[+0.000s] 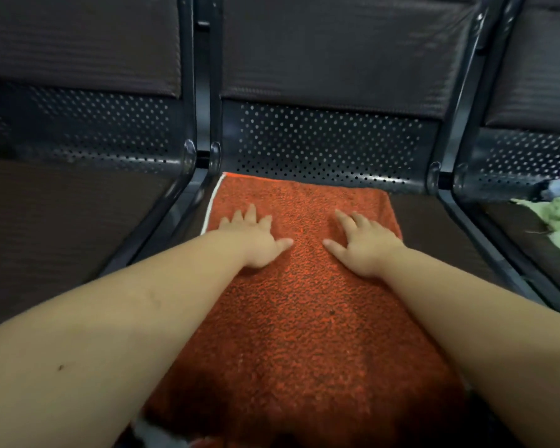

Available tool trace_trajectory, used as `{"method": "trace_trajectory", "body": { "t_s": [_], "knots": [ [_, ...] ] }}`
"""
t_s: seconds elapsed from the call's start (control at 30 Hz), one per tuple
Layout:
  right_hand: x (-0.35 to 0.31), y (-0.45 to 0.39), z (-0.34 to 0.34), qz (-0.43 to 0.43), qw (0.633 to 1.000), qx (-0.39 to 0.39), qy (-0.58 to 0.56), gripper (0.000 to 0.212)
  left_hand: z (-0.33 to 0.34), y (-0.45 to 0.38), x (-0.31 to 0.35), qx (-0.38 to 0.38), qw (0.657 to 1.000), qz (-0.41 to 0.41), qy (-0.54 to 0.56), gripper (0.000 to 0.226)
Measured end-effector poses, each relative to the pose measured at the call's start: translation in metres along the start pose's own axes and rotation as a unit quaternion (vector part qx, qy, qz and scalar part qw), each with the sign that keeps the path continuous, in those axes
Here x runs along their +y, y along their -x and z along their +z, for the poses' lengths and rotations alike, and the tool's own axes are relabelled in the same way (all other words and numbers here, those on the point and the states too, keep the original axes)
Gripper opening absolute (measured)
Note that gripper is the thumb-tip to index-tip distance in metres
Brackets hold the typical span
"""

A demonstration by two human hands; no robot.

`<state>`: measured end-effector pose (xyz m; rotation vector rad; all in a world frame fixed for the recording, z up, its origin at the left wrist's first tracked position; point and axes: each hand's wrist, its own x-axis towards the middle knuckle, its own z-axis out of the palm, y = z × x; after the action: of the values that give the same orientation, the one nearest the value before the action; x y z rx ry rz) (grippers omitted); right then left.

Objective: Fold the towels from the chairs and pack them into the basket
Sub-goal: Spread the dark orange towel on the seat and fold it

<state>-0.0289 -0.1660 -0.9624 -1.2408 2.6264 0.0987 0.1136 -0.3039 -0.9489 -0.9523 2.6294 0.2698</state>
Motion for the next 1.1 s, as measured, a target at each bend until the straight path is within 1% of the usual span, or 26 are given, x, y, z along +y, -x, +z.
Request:
{"method": "trace_trajectory", "body": {
  "t_s": [0.1,0.2,0.3,0.37,0.43,0.5,0.53,0.6,0.63,0.67,0.7,0.73,0.77,0.83,0.9,0.93,1.0,1.03,1.07,1.1],
  "knots": [
    [-0.014,0.04,-0.003,-0.022,0.999,-0.024,0.018,0.077,0.006,0.042,0.005,-0.072,0.997,0.008,0.004,0.081],
    [-0.028,0.077,-0.004,-0.013,0.995,-0.101,-0.023,0.08,0.013,0.076,-0.005,-0.114,0.993,0.006,-0.008,0.086],
    [-0.02,0.107,-0.008,0.024,0.988,-0.144,-0.04,0.084,0.009,0.107,-0.027,-0.123,0.992,-0.006,-0.015,0.092],
    [-0.006,0.123,-0.015,0.064,0.984,-0.158,-0.051,0.088,0.002,0.125,-0.042,-0.104,0.994,-0.024,0.001,0.089],
    [0.009,0.139,-0.023,0.111,0.979,-0.152,-0.08,0.091,0.0,0.139,-0.056,-0.06,0.997,-0.052,0.016,0.077],
    [0.022,0.152,-0.03,0.149,0.976,-0.107,-0.117,0.089,0.002,0.149,-0.066,-0.012,0.996,-0.087,0.033,0.065],
    [0.027,0.156,-0.031,0.165,0.974,-0.081,-0.135,0.088,0.004,0.151,-0.07,0.0,0.993,-0.104,0.054,0.06],
    [0.031,0.163,-0.033,0.197,0.961,-0.053,-0.185,0.084,0.012,0.153,-0.076,0.012,0.983,-0.128,0.132,0.047],
    [0.031,0.165,-0.034,0.21,0.953,-0.045,-0.212,0.079,0.017,0.154,-0.078,0.017,0.974,-0.136,0.178,0.039],
    [0.031,0.167,-0.034,0.222,0.944,-0.046,-0.239,0.07,0.02,0.155,-0.079,0.018,0.964,-0.144,0.221,0.037],
    [0.031,0.168,-0.034,0.229,0.933,-0.049,-0.273,0.056,0.023,0.155,-0.079,0.022,0.956,-0.151,0.251,0.037],
    [0.032,0.169,-0.033,0.235,0.919,-0.048,-0.314,0.039,0.025,0.156,-0.079,0.025,0.95,-0.159,0.269,0.038],
    [0.033,0.171,-0.034,0.239,0.903,-0.046,-0.354,0.027,0.026,0.157,-0.079,0.027,0.946,-0.165,0.279,0.039],
    [0.033,0.173,-0.034,0.244,0.88,-0.045,-0.406,0.024,0.025,0.159,-0.076,0.025,0.943,-0.168,0.287,0.038],
    [0.031,0.175,-0.034,0.248,0.867,-0.052,-0.43,0.025,0.023,0.16,-0.072,0.02,0.942,-0.167,0.29,0.035],
    [0.027,0.176,-0.034,0.246,0.865,-0.057,-0.434,0.027,0.021,0.161,-0.068,0.023,0.941,-0.164,0.295,0.033],
    [0.021,0.175,-0.032,0.239,0.874,-0.068,-0.418,0.032,0.017,0.163,-0.061,0.034,0.935,-0.151,0.32,0.023],
    [0.02,0.174,-0.03,0.234,0.877,-0.072,-0.413,0.032,0.015,0.163,-0.058,0.034,0.925,-0.142,0.351,0.018],
    [0.018,0.173,-0.029,0.23,0.877,-0.071,-0.416,0.03,0.014,0.163,-0.056,0.026,0.907,-0.134,0.398,0.015],
    [0.017,0.172,-0.028,0.228,0.871,-0.073,-0.429,0.026,0.013,0.163,-0.055,0.014,0.883,-0.127,0.452,0.016]
  ]
}}
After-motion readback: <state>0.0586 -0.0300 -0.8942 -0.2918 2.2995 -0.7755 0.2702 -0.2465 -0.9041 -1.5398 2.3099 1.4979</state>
